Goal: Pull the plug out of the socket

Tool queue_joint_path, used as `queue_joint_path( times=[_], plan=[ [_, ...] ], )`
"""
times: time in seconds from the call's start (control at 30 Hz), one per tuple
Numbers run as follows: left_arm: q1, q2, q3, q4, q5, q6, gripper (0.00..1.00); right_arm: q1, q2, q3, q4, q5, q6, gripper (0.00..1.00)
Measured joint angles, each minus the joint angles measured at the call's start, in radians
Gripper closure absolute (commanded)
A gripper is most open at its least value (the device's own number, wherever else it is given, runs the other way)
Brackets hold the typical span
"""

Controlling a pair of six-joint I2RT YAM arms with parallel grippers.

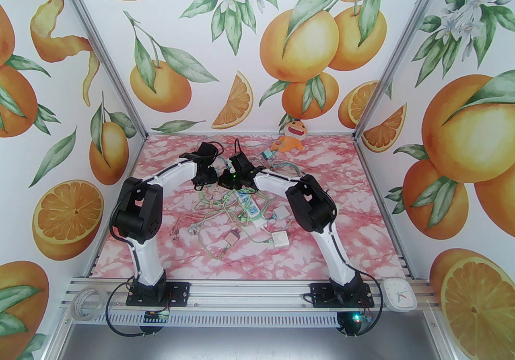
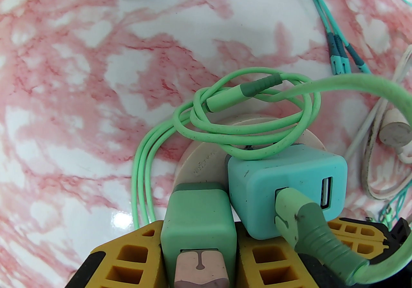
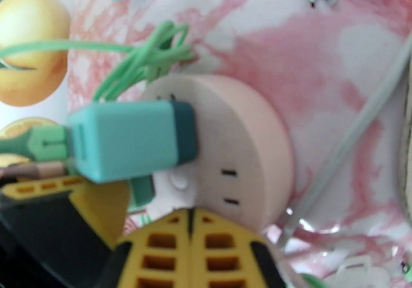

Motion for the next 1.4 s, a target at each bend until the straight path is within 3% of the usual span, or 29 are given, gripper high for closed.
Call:
queue_joint_path(
  times=[0.5, 0.77, 0.9, 1.27, 1.4],
  plan=[
    [-0.063, -0.006, -0.01, 0.016, -0.111, 0.024, 0.75, 0.002, -0.01, 0.002, -0.041, 0.029, -0.007, 1.0],
    [0.046, -0.031, -0.042, 0.047, 0.103, -0.003, 0.75, 0.016, -0.015, 0.003, -0.051, 0.077, -0.011, 1.0],
    [0.053, -0.032, -0.043, 0.047, 0.133, -0.001, 0.76, 0.017, -0.015, 0.003, -0.052, 0.08, -0.011, 1.0],
    [-0.081, -0.011, 0.01, -0.027, -0.13, 0.006, 0.79, 0.019, -0.015, 0.029, -0.111, 0.096, -0.021, 1.0],
    [-0.079, -0.011, 0.014, -0.033, -0.128, 0.004, 0.8, 0.019, -0.015, 0.033, -0.118, 0.095, -0.024, 1.0]
  ],
)
